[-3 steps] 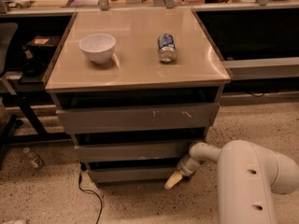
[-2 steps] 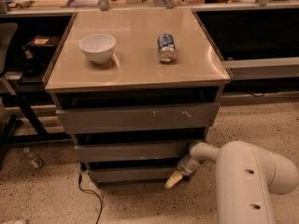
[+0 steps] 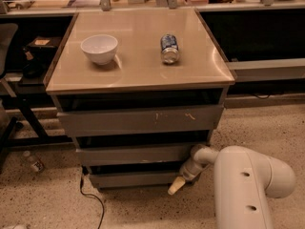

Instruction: Open bottom drawer

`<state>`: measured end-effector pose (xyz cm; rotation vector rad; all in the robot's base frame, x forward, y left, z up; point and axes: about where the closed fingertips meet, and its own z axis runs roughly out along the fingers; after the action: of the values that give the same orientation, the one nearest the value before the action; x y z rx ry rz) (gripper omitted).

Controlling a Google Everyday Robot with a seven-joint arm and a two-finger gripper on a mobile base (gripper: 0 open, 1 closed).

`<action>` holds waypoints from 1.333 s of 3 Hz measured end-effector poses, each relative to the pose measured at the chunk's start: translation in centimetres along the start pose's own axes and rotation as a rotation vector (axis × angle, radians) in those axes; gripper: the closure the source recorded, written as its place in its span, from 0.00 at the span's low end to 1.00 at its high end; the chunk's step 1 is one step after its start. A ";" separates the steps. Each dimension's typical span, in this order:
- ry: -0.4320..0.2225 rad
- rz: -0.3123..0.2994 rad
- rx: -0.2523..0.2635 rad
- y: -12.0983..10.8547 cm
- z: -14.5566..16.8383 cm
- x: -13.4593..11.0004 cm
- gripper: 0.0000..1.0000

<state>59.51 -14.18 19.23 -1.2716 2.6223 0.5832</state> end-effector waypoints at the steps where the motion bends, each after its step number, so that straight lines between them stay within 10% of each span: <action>1: 0.000 0.000 0.000 0.1 -0.2 0.0 0.00; 4: 0.152 0.053 -0.129 6.6 -1.9 6.1 0.00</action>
Offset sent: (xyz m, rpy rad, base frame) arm -0.0755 -0.0206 0.0115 -0.0751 0.1759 0.0284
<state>50.59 -15.64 20.81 -1.3358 2.7901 0.7002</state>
